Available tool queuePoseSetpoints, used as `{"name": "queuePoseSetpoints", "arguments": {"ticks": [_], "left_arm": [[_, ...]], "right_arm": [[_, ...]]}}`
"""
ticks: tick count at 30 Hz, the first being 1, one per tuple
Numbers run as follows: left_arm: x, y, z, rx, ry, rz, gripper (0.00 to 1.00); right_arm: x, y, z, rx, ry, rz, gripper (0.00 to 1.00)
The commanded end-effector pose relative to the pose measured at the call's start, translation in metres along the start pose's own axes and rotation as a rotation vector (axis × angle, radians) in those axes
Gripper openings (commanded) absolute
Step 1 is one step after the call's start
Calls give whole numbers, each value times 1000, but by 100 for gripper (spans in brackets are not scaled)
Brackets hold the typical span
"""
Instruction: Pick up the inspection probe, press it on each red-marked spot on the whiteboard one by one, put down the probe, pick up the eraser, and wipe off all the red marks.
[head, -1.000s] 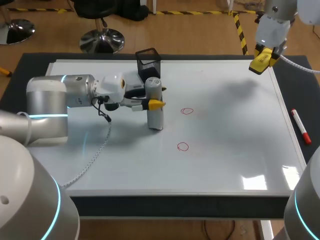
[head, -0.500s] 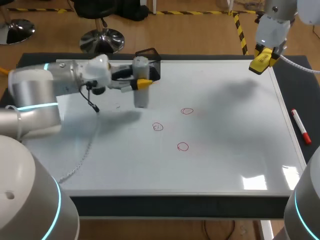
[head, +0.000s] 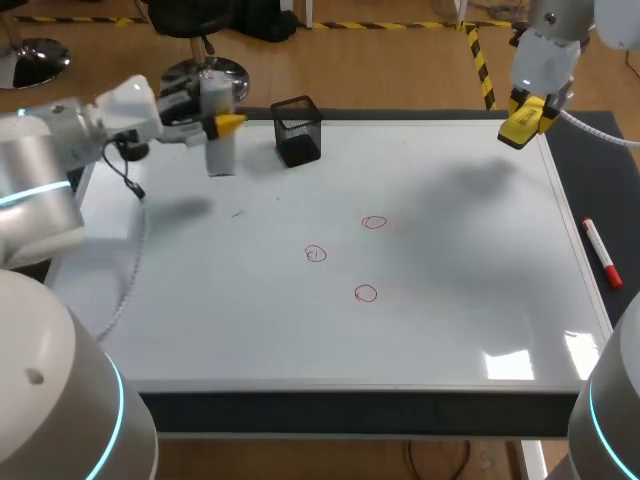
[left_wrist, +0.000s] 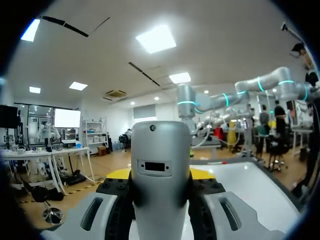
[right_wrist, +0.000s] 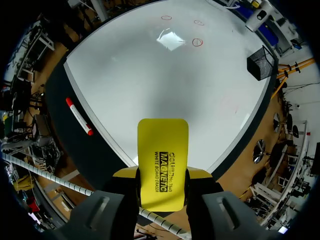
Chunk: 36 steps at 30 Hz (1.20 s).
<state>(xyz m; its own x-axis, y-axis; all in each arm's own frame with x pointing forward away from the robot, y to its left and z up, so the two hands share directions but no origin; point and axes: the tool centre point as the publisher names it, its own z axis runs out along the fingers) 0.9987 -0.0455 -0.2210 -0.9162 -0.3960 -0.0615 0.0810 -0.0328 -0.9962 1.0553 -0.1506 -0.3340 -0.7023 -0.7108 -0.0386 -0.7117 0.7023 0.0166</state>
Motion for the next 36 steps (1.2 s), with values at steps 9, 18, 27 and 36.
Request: {"name": "queuePoseSetpoints", "arguments": {"ticks": [9,18,27,36], "left_arm": [[-63,-4,-43,-3,-154,-18,0],[-78,-1,-53,-4,-186,-36,0],[-85,3,-57,6,-204,-56,0],[-85,3,-57,6,-204,-56,0]], "right_arm": [[0,-1,-1,2,4,-2,0],[0,-1,-1,2,4,-2,0],[0,-1,-1,2,4,-2,0],[0,-1,-1,2,4,-2,0]]}}
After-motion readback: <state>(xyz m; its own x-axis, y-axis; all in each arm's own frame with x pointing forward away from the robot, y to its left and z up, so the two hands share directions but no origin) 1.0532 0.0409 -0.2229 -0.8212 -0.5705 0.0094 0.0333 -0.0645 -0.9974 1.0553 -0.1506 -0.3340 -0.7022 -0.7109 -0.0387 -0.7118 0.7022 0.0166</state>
